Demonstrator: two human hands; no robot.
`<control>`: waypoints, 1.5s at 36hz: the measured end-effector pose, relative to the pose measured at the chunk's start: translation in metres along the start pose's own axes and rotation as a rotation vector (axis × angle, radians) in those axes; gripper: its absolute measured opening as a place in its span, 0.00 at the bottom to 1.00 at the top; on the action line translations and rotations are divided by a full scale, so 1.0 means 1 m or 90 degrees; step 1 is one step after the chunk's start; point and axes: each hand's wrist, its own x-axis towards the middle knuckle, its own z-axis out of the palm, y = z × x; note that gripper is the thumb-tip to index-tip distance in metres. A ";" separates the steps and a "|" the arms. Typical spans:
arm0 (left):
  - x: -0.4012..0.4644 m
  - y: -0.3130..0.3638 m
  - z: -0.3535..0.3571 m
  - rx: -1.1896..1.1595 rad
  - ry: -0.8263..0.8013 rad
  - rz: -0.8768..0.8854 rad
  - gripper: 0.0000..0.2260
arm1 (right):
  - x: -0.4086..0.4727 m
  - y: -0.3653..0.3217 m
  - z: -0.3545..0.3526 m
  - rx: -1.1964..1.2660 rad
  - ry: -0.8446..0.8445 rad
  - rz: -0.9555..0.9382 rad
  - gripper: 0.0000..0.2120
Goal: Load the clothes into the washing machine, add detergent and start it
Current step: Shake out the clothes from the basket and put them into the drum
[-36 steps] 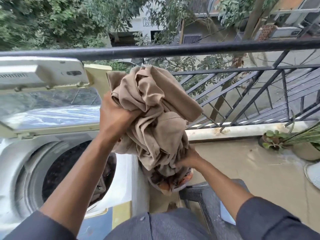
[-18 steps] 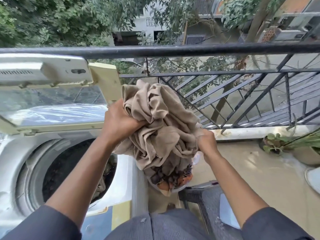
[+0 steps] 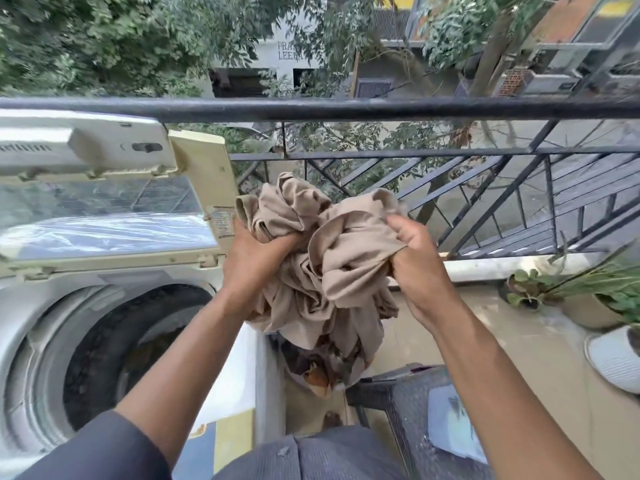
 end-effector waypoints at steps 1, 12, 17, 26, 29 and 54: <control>0.002 0.001 -0.001 -0.068 -0.064 -0.025 0.40 | 0.003 -0.001 0.005 -0.013 -0.008 -0.012 0.16; -0.012 -0.010 0.020 0.153 -0.118 0.135 0.69 | 0.018 -0.007 0.030 -0.182 -0.074 -0.024 0.16; -0.010 -0.015 0.023 0.236 0.026 0.162 0.48 | 0.013 -0.011 0.032 -0.273 -0.137 -0.033 0.15; -0.001 -0.025 0.013 0.169 0.109 0.146 0.39 | 0.008 0.029 -0.016 -0.232 -0.080 0.047 0.21; 0.001 -0.022 0.003 0.109 0.110 0.126 0.38 | 0.010 0.076 -0.037 -0.312 -0.007 0.083 0.24; -0.016 0.010 -0.025 0.258 0.097 0.242 0.39 | 0.055 0.104 -0.042 -0.668 0.023 0.209 0.17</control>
